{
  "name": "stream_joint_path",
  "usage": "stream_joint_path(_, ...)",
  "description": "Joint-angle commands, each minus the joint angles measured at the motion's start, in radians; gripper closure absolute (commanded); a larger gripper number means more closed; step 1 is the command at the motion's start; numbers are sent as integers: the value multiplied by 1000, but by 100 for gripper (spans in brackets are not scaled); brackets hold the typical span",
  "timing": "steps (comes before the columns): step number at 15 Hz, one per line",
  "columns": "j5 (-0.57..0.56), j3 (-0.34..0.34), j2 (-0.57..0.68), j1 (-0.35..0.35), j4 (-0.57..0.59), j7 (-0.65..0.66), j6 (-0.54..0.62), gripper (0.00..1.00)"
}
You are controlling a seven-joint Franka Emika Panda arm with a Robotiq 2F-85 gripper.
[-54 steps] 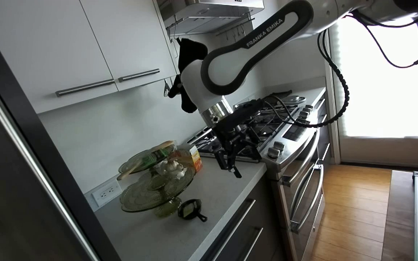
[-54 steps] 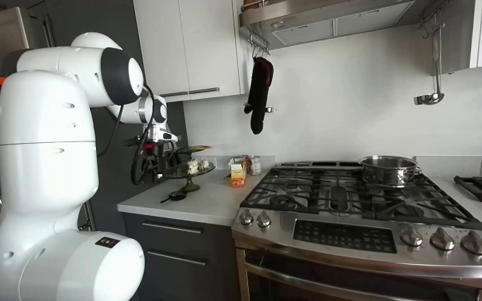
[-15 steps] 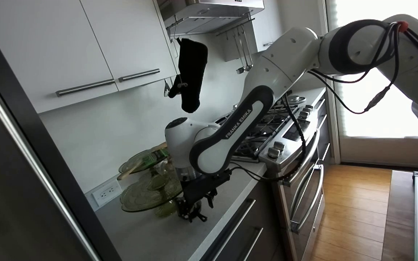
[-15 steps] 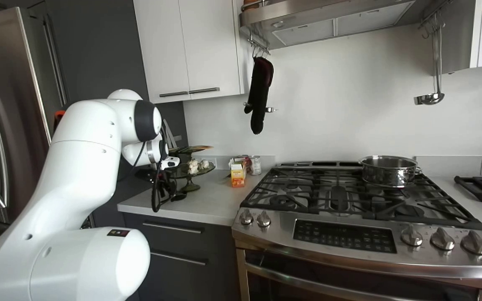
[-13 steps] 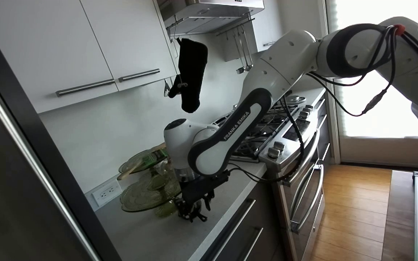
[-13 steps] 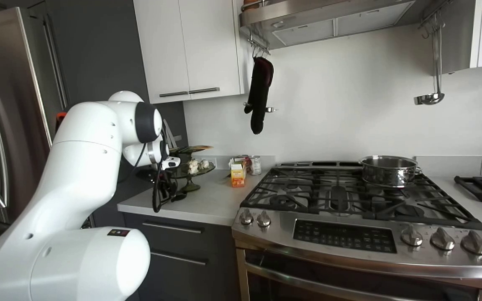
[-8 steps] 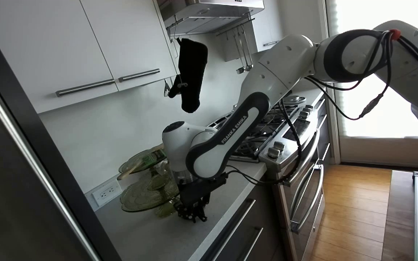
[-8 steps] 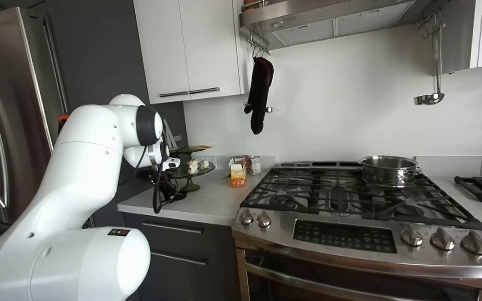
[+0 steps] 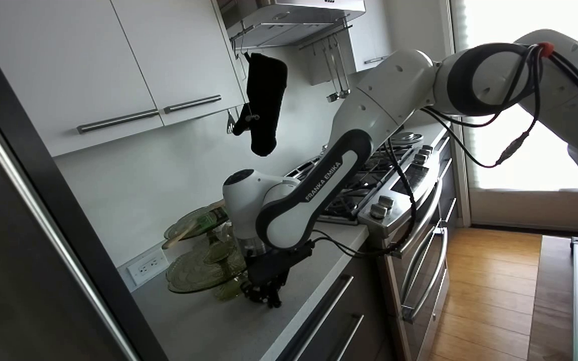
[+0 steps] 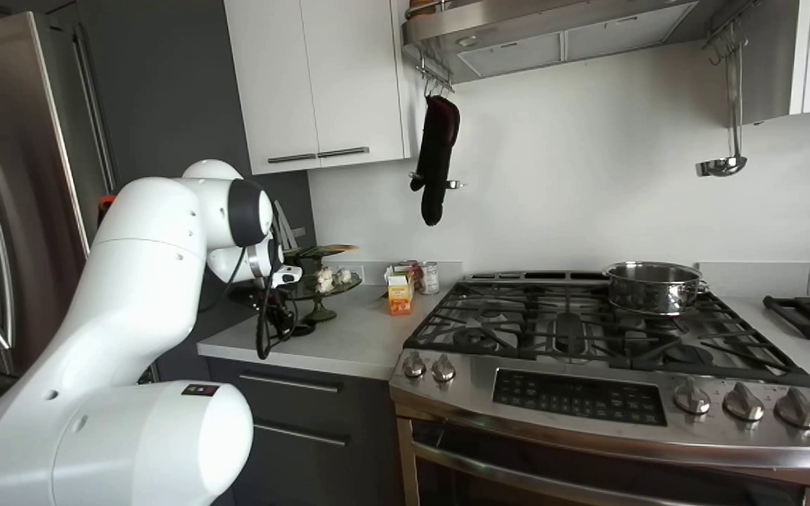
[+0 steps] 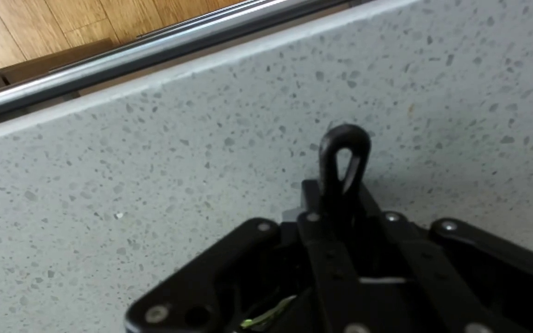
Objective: Pick up the small black object from the kitchen counter and put it on the bottom left cooker on the hob of the stove
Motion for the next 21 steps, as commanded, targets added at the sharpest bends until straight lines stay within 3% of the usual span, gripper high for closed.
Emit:
stream_joint_path(1, -25, -29, -23, 25, -20, 49, 4, 95)
stream_joint_path(11, -26, -59, -194, -4, -242, 216, 82, 95)
stream_joint_path(16, -28, -69, -322, -72, -407, 259, 124, 95)
stream_joint_path(21, -43, -64, -441, -167, -524, 210, 109, 95)
